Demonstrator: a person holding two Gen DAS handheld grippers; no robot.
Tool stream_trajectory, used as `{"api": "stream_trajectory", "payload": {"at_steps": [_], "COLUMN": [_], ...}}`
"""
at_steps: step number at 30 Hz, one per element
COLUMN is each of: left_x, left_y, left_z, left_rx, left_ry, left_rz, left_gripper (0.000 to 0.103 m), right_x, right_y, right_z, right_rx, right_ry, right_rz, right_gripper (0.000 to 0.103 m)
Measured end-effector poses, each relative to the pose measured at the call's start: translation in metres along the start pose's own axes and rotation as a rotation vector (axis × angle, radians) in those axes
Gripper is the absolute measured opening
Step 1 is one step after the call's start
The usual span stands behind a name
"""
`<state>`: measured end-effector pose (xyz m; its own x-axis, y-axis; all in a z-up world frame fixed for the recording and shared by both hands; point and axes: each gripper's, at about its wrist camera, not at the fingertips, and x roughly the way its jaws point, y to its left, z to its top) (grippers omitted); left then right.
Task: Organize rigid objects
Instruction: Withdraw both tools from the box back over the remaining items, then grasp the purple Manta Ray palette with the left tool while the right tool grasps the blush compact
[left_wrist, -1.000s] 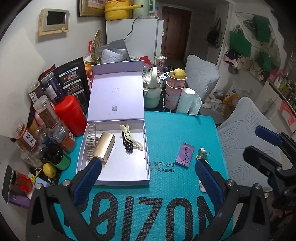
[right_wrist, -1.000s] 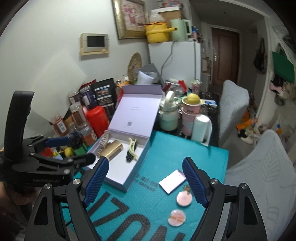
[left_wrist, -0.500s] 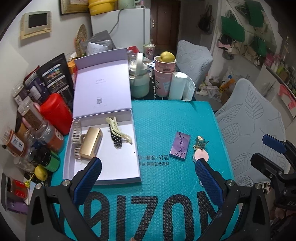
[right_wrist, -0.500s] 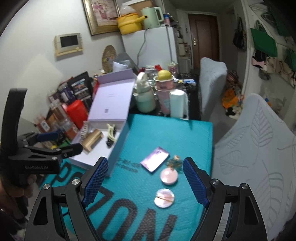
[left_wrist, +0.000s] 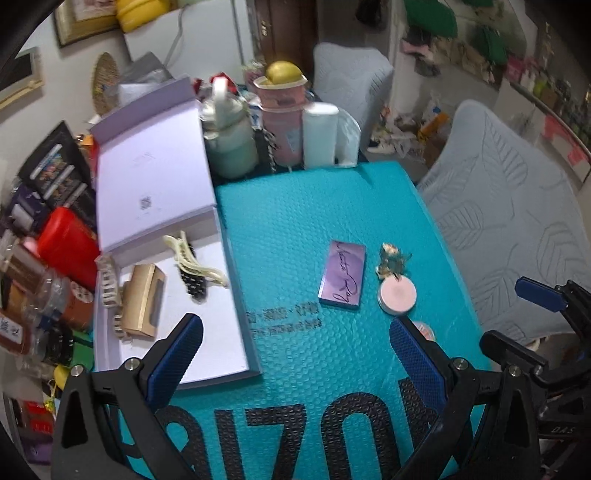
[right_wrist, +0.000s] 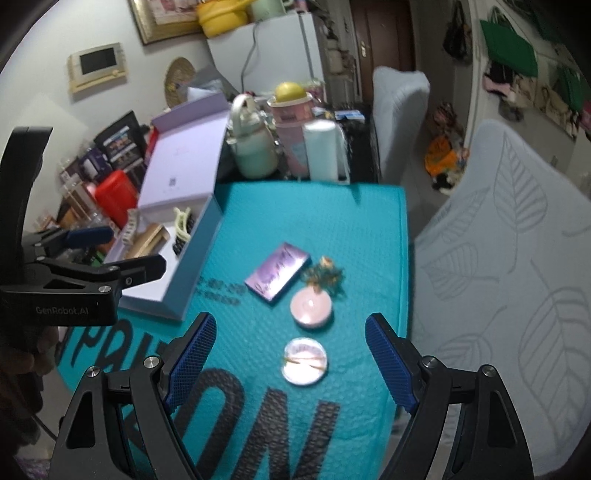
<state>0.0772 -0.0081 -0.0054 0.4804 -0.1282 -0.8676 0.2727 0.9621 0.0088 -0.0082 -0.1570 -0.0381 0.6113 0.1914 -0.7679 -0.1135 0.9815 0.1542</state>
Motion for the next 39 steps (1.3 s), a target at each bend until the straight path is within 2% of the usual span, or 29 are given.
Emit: {"api": "stream_trajectory", "payload": {"at_steps": [9,12,16,24,28,32,39], "left_x": [0.041,0.052,0.064,0.089,0.098,0.106,0.119], "left_y": [-0.019,-0.021,-0.020,-0.020,-0.022,-0.018,-0.008], "left_z": [-0.006,-0.008,-0.009,-0.005,0.002,0.010,0.020], "left_rx": [0.053,0.060,0.062,0.067,0.082,0.054,0.029], "left_ry": [0.066,0.081,0.102,0.142,0.132,0.122,0.126], "left_rz": [-0.056,-0.084,-0.081,-0.118,-0.117,-0.124,-0.096], "left_gripper": [0.103,0.103,0.103,0.103,0.103,0.103,0.103], "right_x": [0.039,0.051,0.068,0.098,0.106,0.115,0.122], "right_y": [-0.010,-0.011,-0.013,-0.019,-0.018,-0.020,-0.015], "right_z": [-0.022,-0.027,-0.035,-0.042,-0.041,-0.043,-0.037], "right_rx": [0.039,0.039,0.007,0.053,0.052,0.033,-0.010], "right_ry": [0.135,0.169,0.203,0.287,0.301,0.321,0.303], "right_rz": [-0.025,-0.032,-0.044,-0.015,-0.009,-0.014,-0.023], "right_gripper": [0.083,0.080,0.073,0.065,0.065,0.065,0.065]}}
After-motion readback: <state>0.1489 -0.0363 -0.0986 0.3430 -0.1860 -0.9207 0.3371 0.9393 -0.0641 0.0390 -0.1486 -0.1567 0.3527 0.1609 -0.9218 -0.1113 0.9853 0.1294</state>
